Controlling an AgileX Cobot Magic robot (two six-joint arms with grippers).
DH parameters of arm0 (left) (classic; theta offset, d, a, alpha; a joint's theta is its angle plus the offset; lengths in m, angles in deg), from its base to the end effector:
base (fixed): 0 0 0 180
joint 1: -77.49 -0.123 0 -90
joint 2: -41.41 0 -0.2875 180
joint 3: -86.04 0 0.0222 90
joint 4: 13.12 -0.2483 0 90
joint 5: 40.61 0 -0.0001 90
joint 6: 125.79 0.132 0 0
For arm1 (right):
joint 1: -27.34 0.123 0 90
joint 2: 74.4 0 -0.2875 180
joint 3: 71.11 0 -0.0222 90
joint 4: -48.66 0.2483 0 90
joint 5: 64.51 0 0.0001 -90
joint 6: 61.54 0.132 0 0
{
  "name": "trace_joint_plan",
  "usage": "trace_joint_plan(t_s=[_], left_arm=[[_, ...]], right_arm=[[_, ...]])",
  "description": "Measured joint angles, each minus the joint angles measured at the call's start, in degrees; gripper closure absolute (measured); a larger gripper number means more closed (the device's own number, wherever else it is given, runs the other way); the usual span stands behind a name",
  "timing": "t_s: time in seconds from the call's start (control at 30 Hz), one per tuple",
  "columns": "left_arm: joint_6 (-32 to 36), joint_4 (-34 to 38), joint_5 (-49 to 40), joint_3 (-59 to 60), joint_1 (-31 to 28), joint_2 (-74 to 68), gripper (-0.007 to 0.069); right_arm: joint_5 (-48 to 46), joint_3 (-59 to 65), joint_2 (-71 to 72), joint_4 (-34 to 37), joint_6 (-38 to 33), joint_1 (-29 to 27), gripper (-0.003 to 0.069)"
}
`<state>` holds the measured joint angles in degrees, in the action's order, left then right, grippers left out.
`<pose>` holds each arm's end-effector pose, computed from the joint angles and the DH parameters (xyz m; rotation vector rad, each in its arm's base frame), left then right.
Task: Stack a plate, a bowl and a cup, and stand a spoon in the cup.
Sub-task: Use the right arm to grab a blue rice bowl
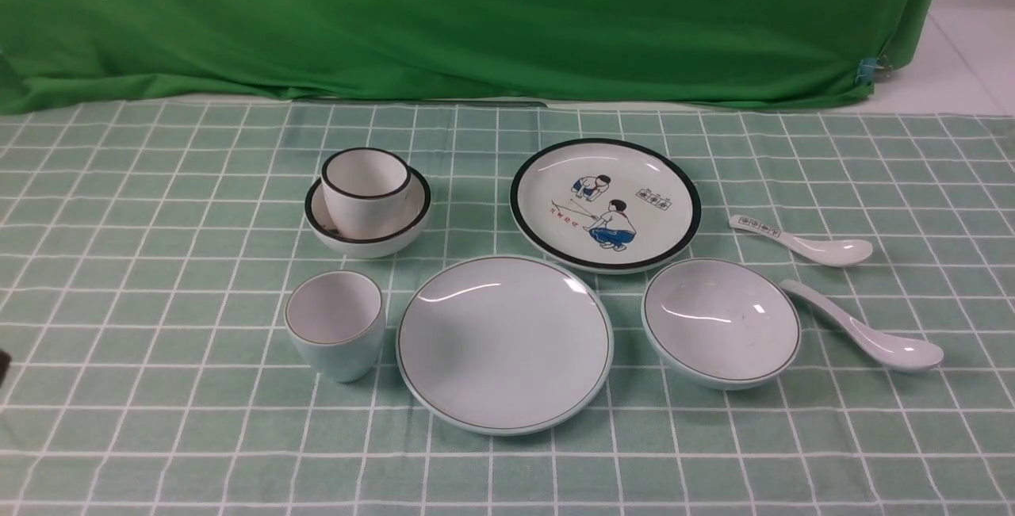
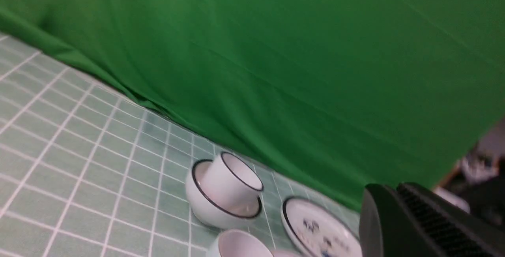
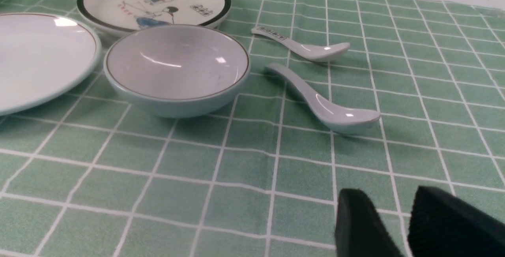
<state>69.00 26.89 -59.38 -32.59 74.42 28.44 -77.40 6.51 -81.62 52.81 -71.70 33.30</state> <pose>0.0834 -0.0229 0.2783 -0.1994 1.5569 -0.4451 0.0901 0.0116 0.1858 -0.1913 1.6944 0.0118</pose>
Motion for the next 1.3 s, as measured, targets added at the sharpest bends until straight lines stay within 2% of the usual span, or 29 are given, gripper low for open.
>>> trace_joint_plan(t_s=[0.03,0.07,0.1,0.17,0.33,0.6,0.67,0.73,0.83,0.97,1.07,1.1,1.13,1.17,1.3], left_arm=[[0.86,-0.40,-1.78,-1.26,0.00,-1.13,0.0607],[4.42,-1.26,-9.00,-6.00,0.00,-6.49,0.0607],[5.36,-1.50,-10.81,-7.08,0.00,-8.02,0.0607],[12.25,-2.16,-20.95,-13.37,0.10,-19.06,0.0607],[16.77,-3.11,-23.00,-19.44,4.39,-34.12,0.0607],[19.81,-5.07,-24.21,-27.14,17.25,-49.63,0.0607],[20.05,-6.77,-25.37,-29.68,20.41,-52.95,0.0607],[20.17,-7.47,-25.77,-30.89,21.37,-54.13,0.0607],[20.39,-8.33,-26.17,-32.26,22.41,-56.32,0.0607],[20.44,-9.65,-26.43,-32.31,22.47,-56.55,0.0607],[20.43,-10.91,-26.49,-32.31,22.47,-56.55,0.0607],[20.43,-11.03,-26.49,-32.31,22.47,-56.55,0.0607],[20.43,-11.03,-26.49,-32.31,22.47,-56.55,0.0607],[20.43,-11.03,-26.36,-32.36,22.47,-56.55,0.0607],[20.43,-11.03,-26.60,-32.36,22.47,-56.23,0.0607]], right_arm=[[0.00,0.00,0.00,0.00,0.00,0.00,0.0417],[0.00,0.00,0.00,0.00,0.00,0.00,0.0417],[0.00,0.00,0.00,0.00,0.00,0.00,0.0417],[0.04,0.00,0.00,0.00,0.00,0.00,0.0417],[0.04,0.00,0.00,0.00,0.00,0.00,0.0417],[0.90,0.00,0.00,0.93,0.87,0.00,0.0417],[4.65,0.00,0.00,4.67,7.39,0.00,0.0417],[7.35,0.00,0.00,5.95,11.35,0.00,0.0417],[15.42,0.00,0.00,7.86,22.79,0.00,0.0417],[16.67,-0.90,-0.58,8.27,28.81,0.59,0.0425],[7.56,-8.36,-6.17,8.12,25.48,3.08,0.0466],[-0.08,-15.46,-11.64,8.03,20.27,5.07,0.0489],[-1.07,-15.46,-12.55,8.03,19.43,5.37,0.0491],[-10.30,-25.20,-21.40,7.94,12.34,8.28,0.0503],[-25.02,-39.62,-41.00,7.86,0.46,13.62,0.0507]])
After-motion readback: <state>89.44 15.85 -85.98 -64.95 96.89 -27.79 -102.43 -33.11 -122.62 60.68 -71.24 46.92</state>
